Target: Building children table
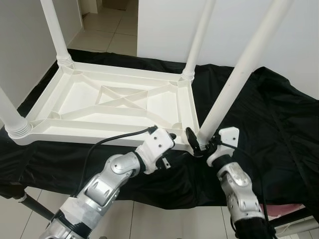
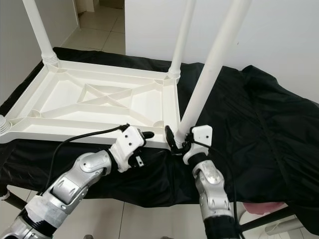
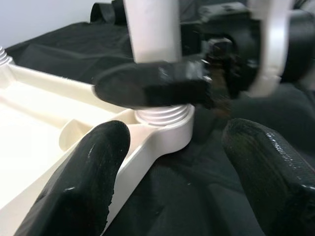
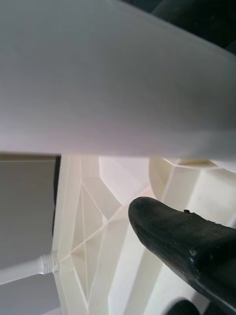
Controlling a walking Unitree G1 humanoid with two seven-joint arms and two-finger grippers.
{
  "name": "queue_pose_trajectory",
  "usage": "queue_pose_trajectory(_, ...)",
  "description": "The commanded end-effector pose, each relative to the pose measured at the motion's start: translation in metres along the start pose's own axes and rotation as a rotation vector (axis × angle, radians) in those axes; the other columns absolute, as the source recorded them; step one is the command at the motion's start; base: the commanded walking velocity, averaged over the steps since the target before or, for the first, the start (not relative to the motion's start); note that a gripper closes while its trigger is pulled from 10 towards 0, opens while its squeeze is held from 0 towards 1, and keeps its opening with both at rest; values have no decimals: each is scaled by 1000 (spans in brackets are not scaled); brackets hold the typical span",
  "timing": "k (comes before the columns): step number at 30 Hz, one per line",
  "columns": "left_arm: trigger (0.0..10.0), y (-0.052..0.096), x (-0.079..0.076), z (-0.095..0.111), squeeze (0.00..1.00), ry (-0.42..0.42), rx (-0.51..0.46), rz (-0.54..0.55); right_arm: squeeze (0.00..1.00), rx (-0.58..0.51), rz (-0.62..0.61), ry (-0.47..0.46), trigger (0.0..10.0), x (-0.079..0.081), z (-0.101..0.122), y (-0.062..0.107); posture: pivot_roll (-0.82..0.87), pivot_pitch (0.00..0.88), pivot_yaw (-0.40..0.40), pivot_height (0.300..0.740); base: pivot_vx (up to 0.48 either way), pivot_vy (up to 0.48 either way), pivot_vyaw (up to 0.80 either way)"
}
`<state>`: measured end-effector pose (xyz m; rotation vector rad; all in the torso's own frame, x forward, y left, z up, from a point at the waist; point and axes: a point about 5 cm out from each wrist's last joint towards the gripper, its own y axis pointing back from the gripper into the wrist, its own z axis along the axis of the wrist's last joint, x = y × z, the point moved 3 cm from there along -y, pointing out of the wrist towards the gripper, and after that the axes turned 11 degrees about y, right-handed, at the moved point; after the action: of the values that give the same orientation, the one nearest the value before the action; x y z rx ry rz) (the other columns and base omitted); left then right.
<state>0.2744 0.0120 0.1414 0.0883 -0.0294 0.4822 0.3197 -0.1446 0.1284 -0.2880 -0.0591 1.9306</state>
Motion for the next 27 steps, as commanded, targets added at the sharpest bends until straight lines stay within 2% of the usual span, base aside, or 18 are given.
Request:
queue_pose_trajectory(1, 10000, 0, -14, 0, 0, -9, 22, -152, 0, 8, 6, -7, 10000, 0, -4, 3, 16, 0, -103, 740, 0, 0, 0)
queue_pose_trajectory(6, 10000, 5, -15, -3, 0, -13, 36, -150, 0, 9, 107, 16, 10000, -1, -4, -1, 31, 0, -115, 740, 0, 0, 0)
queue_pose_trajectory(7, 10000, 6, -16, -3, 0, -13, 38, -148, 0, 12, 122, 21, 7294, -1, -4, -2, 35, 0, -120, 740, 0, 0, 0)
queue_pose_trajectory(8, 10000, 7, -16, -4, 0, -12, 39, -144, 0, 15, 132, 25, 3098, -2, -5, -2, 36, 0, -121, 740, 0, 0, 0)
queue_pose_trajectory(9, 10000, 7, -16, -4, 0, -12, 39, -144, 0, 15, 132, 25, 3098, -2, -5, -2, 36, 0, -121, 740, 0, 0, 0)
queue_pose_trajectory(10, 10000, 7, -15, -4, 0, -11, 39, -140, 0, 17, 139, 28, 235, -3, -6, -1, 39, 0, -122, 740, 0, 0, 0)
queue_pose_trajectory(11, 10000, 7, -15, -4, 0, -8, 38, -133, 0, 21, 142, 30, 0, -4, -7, 0, 39, 0, -123, 740, 0, 0, 0)
queue_pose_trajectory(26, 10000, 6, -11, -4, 0, -11, 40, -115, 0, 43, 93, -8, 0, -11, -18, 5, 35, 0, -120, 740, 0, 0, 0)
queue_pose_trajectory(27, 10000, 7, -11, -5, 0, -12, 44, -113, 0, 49, 75, -16, 10000, -12, -19, 5, 27, 0, -116, 740, 0, 0, 0)
